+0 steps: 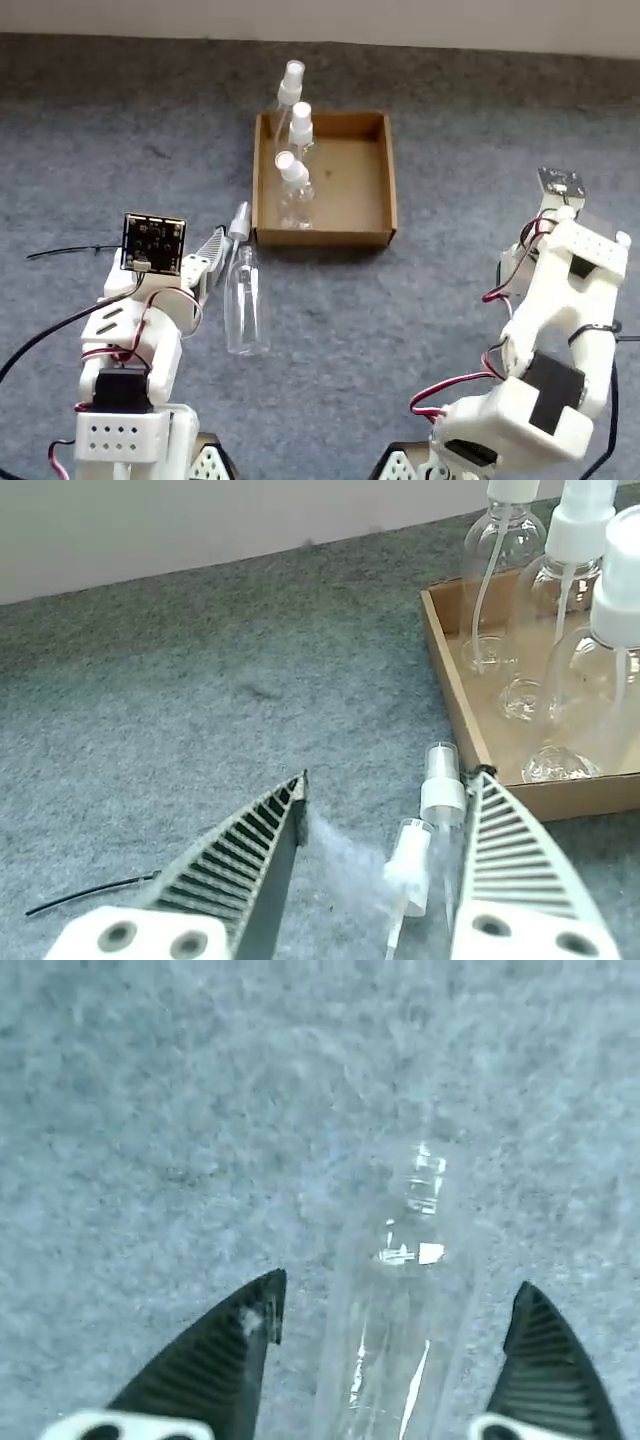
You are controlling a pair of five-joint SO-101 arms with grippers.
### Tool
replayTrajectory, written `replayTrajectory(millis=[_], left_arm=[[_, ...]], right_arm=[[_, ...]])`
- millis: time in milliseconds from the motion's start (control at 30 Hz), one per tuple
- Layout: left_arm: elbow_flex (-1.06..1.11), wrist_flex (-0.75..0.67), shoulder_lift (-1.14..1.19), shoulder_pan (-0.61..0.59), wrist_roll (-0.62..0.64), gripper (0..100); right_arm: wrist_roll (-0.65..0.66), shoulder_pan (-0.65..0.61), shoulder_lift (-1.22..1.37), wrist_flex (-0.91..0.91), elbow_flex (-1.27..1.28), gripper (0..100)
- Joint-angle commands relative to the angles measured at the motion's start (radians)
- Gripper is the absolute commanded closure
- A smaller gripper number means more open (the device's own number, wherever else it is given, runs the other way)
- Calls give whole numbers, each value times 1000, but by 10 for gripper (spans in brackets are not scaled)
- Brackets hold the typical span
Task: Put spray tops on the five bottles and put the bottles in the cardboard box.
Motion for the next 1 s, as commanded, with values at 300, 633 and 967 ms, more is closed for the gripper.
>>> replayTrajectory(millis=[300, 633, 967], left_arm=[[-8, -21, -13, 10, 5, 766], [-8, -21, -13, 10, 5, 766], [-8, -21, -13, 10, 5, 766]], right_arm=[[26, 15, 4, -41, -59, 710], [26, 13, 2, -71, 2, 710], [26, 22, 2, -71, 16, 771]])
